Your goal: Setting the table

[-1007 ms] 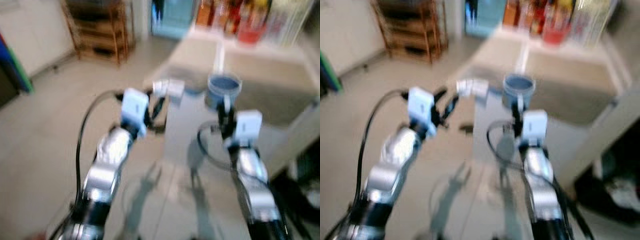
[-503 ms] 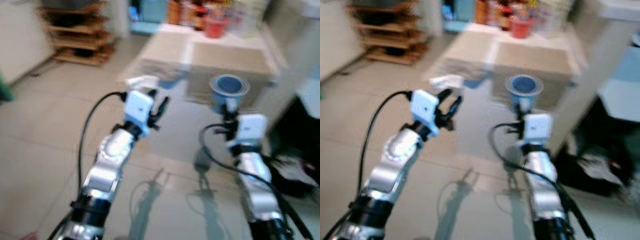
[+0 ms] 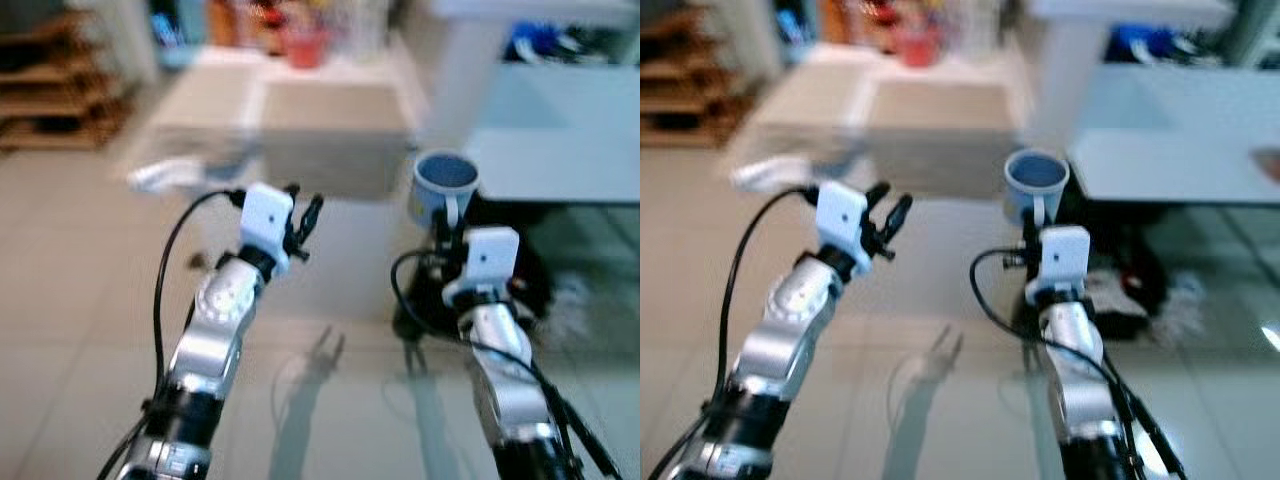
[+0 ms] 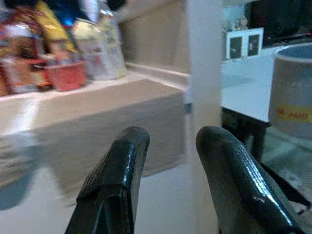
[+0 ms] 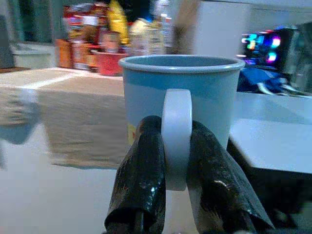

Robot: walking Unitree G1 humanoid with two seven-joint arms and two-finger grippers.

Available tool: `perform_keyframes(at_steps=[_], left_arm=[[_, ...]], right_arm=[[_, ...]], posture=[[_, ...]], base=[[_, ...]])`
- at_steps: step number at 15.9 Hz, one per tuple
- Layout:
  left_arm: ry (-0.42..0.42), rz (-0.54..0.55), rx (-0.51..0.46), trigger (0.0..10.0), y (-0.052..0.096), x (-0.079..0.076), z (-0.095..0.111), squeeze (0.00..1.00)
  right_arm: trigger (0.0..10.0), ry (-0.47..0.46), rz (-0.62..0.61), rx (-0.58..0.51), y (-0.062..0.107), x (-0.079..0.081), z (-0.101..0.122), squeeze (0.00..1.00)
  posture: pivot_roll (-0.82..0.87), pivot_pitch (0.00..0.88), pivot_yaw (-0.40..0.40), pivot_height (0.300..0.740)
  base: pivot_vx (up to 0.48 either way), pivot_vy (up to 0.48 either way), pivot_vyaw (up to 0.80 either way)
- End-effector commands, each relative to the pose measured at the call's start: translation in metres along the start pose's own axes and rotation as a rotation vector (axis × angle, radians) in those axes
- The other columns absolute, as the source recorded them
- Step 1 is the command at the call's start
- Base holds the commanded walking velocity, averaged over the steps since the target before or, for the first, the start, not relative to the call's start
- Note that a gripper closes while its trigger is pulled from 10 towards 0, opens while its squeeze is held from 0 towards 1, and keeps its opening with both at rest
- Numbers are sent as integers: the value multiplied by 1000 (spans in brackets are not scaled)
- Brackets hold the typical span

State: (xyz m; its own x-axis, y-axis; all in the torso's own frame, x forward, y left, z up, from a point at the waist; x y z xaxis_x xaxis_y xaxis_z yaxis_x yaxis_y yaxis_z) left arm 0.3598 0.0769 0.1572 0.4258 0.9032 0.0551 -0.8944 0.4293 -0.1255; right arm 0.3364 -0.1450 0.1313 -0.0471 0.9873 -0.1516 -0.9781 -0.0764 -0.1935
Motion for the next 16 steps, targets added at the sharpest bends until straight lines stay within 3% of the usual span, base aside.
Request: perform_keyframes(at_steps=[1, 11, 16], left_arm=[[6, 0, -2, 10000, -6, -4, 2, 0], [-9, 24, -10, 10000, -9, -2, 2, 0], [-33, 39, -17, 10000, -10, 6, 7, 0]], right_arm=[[0, 14, -16, -15, -1, -8, 4, 0], [0, 23, -18, -6, -2, -10, 2, 0], [0, 4, -16, -13, -10, -2, 2, 0]], posture=[[23, 0, 5, 740], [34, 0, 6, 740], [52, 0, 27, 740]], base=[[375, -296, 0], [369, -303, 0], [349, -325, 0]])
Point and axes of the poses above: a point about 5 cm out from each wrist's last joint towards the gripper, its own y axis pointing back from the gripper into the wrist, its own z axis along the axis of the wrist's last joint, x = y × z, the point moved 5 cm from there along -y, pointing out of the wrist towards the gripper, and after that the axes turned 5 degrees about y, right-handed, at the moved point
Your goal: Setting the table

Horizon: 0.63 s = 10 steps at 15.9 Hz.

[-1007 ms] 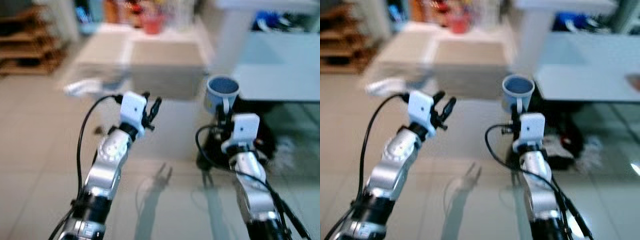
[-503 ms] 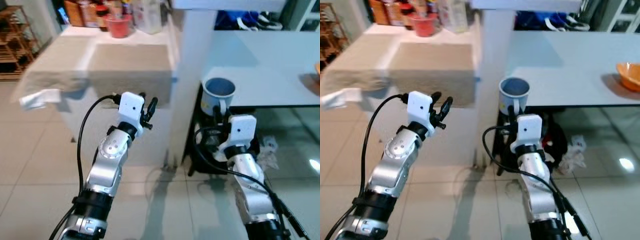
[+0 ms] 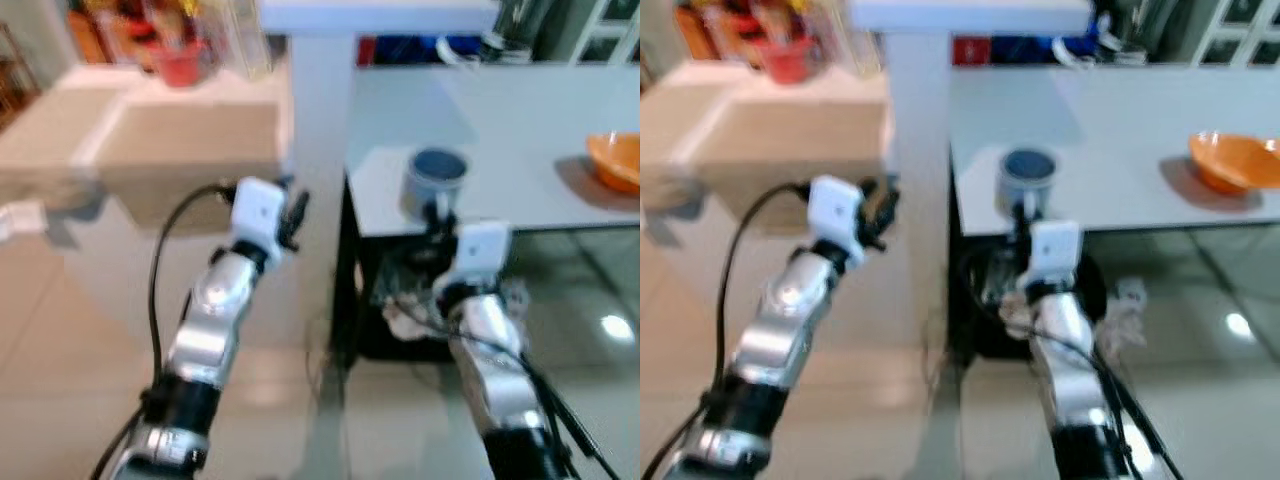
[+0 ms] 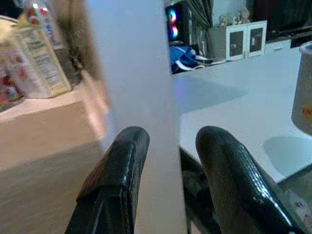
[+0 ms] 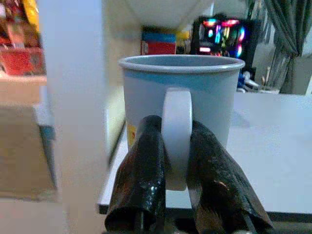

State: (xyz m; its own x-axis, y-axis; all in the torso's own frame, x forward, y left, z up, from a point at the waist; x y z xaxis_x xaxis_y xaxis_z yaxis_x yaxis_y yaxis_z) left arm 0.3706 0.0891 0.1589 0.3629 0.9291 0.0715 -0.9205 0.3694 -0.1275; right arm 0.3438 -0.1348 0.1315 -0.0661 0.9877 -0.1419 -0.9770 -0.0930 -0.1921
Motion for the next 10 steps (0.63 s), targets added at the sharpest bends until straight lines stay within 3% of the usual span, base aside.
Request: perform_keyframes(at_steps=[1, 3, 5, 10], left_arm=[[-7, -29, -24, 10000, -4, -11, 7, 0], [-9, -29, -28, 10000, -4, -12, 8, 0], [-2, -33, -27, 10000, -4, -15, 6, 0], [-1, -45, -33, 10000, -5, -20, 7, 0]], right_arm=[[0, 16, -31, -10, -1, -11, 2, 0], [0, 26, -34, -4, 1, -13, 1, 0], [0, 21, -50, -6, 2, -18, 1, 0], [0, 67, -75, -41, 4, -26, 8, 0]], posture=[[51, 0, 27, 740], [44, 0, 22, 740], [33, 0, 18, 740], [23, 0, 22, 740]], base=[[360, -315, 0], [362, -313, 0], [358, -313, 734], [332, -343, 0]])
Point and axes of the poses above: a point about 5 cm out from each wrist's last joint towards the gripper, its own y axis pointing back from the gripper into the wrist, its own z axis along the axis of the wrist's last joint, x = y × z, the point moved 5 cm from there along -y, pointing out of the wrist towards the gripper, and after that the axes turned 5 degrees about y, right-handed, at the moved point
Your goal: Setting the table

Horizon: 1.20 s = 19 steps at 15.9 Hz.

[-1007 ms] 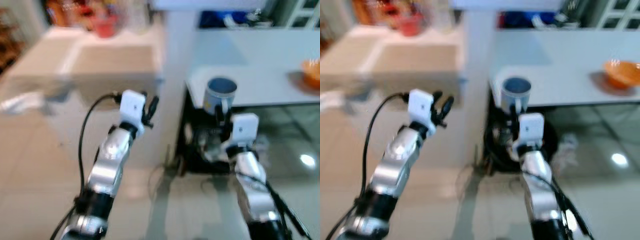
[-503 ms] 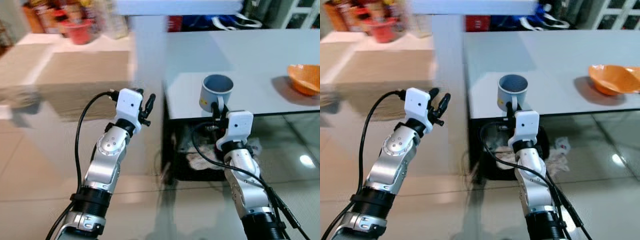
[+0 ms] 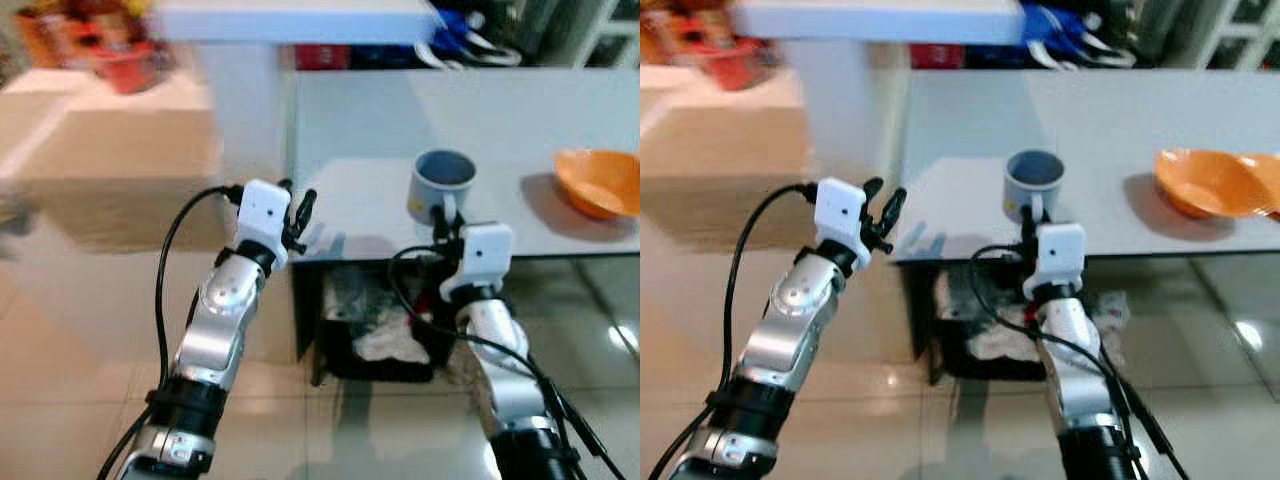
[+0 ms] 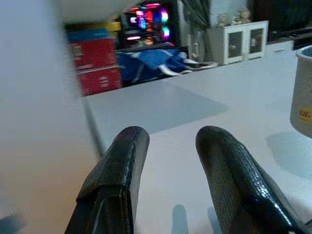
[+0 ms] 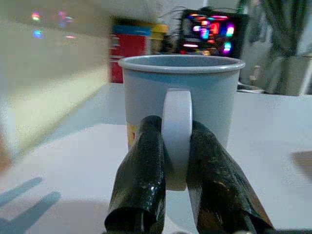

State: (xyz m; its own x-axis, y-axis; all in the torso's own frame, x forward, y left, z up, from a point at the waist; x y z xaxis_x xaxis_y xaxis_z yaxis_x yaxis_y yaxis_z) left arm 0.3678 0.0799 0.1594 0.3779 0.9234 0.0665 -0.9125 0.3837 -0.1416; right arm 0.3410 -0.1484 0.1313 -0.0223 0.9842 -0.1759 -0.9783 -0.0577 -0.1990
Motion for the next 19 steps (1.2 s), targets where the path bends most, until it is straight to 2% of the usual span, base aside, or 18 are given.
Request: perform_keyframes(at_steps=[1, 3, 7, 14, 19], left_arm=[[-10, -31, -18, 10000, -4, -10, 5, 0], [-6, -33, -16, 10000, -5, -10, 5, 0], [-6, -37, -16, 10000, -5, -10, 4, 0], [5, -43, -40, 10000, -6, -14, 8, 0], [10, -91, -38, 10000, -4, -22, 7, 0]], right_arm=[[0, 27, -48, -48, -1, -15, 11, 0], [0, 36, -55, -58, -2, -20, 15, 0], [0, 39, -53, -48, 1, -18, 10, 0], [0, 73, -96, -130, -5, -30, 31, 0], [0, 77, -98, -131, -4, -31, 31, 0]], posture=[[22, 0, 24, 740], [18, 0, 26, 740], [17, 0, 25, 740], [10, 0, 24, 740], [10, 0, 27, 740]], base=[[326, -349, 0], [330, -345, 0], [328, -347, 0], [325, -350, 0], [325, -349, 0]])
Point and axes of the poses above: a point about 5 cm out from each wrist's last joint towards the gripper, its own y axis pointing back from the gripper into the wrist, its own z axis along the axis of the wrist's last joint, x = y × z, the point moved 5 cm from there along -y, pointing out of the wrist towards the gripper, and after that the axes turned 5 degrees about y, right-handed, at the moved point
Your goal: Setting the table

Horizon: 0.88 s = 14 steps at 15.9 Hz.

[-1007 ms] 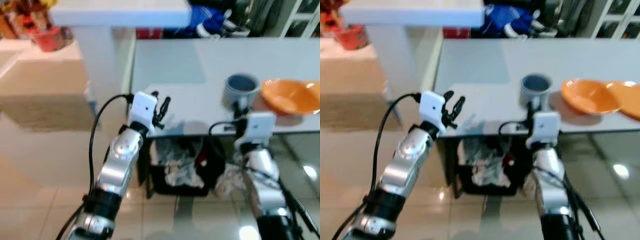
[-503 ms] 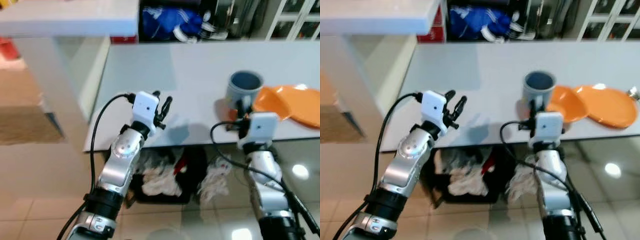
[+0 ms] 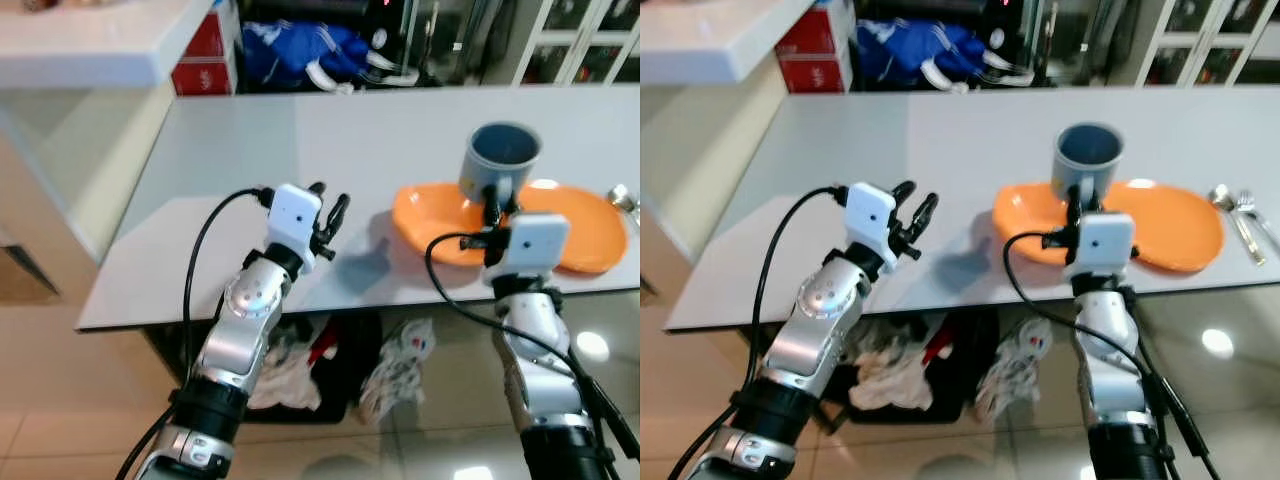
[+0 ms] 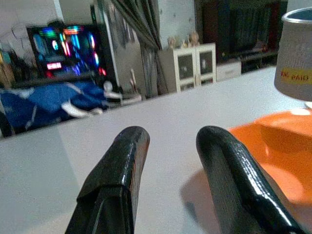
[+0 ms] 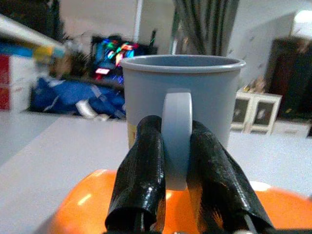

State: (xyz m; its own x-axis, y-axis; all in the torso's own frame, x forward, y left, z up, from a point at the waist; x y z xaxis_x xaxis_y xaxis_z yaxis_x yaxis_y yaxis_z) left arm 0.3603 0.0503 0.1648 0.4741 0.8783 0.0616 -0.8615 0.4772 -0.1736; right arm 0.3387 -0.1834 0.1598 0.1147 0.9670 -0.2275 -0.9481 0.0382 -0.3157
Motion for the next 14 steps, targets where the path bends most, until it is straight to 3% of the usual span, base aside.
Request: perform_keyframes(at_steps=[1, 3, 5, 14], left_arm=[[-20, -13, 1, 10000, 4, 5, 2, 0], [-26, -81, -6, 10000, 8, 1, 9, 0], [-13, -83, -38, 10000, 5, 1, 21, 0], [19, -55, -21, 10000, 3, -2, 14, 0]], right_arm=[[0, -11, 20, -30, -2, 9, 8, 0], [0, -6, 17, -24, 0, 6, 7, 0], [0, -2, 11, -16, 0, 3, 4, 0], [0, -15, 13, 8, 4, 5, -1, 0]], posture=[[8, 0, 29, 740], [8, 0, 32, 740], [9, 0, 33, 740], [-4, 0, 37, 740]], base=[[326, -349, 0], [328, -345, 0], [326, -349, 0], [327, -348, 0]])
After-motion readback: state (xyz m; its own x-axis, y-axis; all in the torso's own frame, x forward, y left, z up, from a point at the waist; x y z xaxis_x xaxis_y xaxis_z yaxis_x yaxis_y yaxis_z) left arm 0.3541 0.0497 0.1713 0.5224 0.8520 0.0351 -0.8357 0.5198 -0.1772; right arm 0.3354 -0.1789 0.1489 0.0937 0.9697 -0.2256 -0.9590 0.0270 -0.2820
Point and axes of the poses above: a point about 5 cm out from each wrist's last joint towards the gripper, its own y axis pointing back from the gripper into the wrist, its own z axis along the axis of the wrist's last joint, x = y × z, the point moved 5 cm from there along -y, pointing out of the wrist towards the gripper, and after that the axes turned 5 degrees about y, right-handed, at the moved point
